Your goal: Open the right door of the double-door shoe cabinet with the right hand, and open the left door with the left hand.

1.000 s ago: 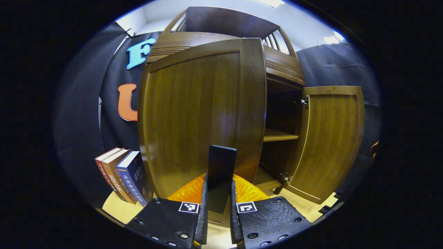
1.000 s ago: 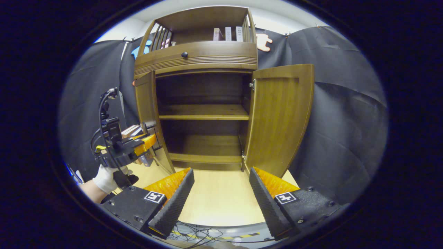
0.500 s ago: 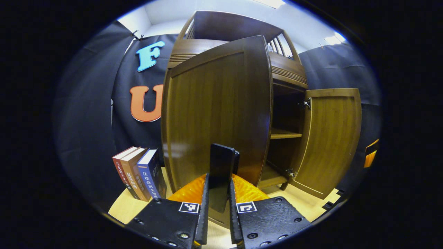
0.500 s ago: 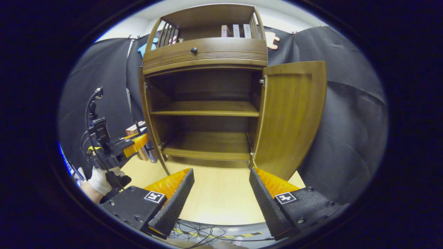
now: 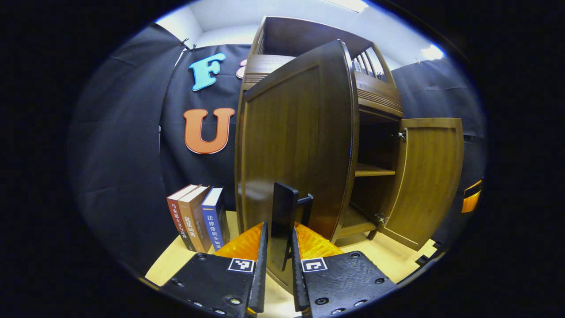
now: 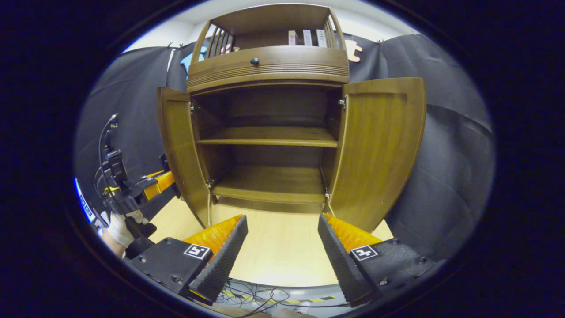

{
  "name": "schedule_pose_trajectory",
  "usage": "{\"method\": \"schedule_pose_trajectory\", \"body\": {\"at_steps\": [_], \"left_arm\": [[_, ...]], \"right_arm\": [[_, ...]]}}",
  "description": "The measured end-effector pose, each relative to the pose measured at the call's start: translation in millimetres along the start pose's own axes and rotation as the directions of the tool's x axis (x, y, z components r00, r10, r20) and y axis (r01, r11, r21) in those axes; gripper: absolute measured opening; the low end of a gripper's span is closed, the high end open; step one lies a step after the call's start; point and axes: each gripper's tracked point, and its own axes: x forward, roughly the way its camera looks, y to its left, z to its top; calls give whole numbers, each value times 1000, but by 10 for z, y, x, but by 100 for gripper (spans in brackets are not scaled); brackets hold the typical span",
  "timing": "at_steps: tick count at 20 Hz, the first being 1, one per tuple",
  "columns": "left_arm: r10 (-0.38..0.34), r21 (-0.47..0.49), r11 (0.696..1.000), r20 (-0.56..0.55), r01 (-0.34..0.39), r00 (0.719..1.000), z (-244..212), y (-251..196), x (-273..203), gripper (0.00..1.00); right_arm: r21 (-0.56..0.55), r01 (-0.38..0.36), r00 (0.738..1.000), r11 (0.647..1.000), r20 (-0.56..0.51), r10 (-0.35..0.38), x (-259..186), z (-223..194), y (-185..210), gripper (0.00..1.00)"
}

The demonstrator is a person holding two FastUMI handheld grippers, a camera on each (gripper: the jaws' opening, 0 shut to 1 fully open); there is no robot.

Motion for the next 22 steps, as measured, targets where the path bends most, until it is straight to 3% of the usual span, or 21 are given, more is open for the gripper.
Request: {"method": "schedule_pose_trajectory", "body": {"at_steps": [1, 3, 12, 22], "left_arm": [[12, 11, 1000, 1, -12, 1000, 7, 73, -115, 25], [37, 22, 999, 4, -37, 999, 1, 163, -103, 10], [71, -20, 997, 17, -71, 997, 9, 690, -128, 10], [-26, 32, 999, 30, 25, 999, 26, 1071, -119, 10]], "right_arm": [[-1, -5, 1000, 1000, -1, 5, 0, -16, 19, 100], [-2, -17, 1000, 1000, -4, 17, 7, -41, 60, 100], [-2, -55, 998, 998, -14, 55, 69, -98, 207, 100], [1, -76, 997, 997, -27, 76, 101, -156, 292, 100]]}}
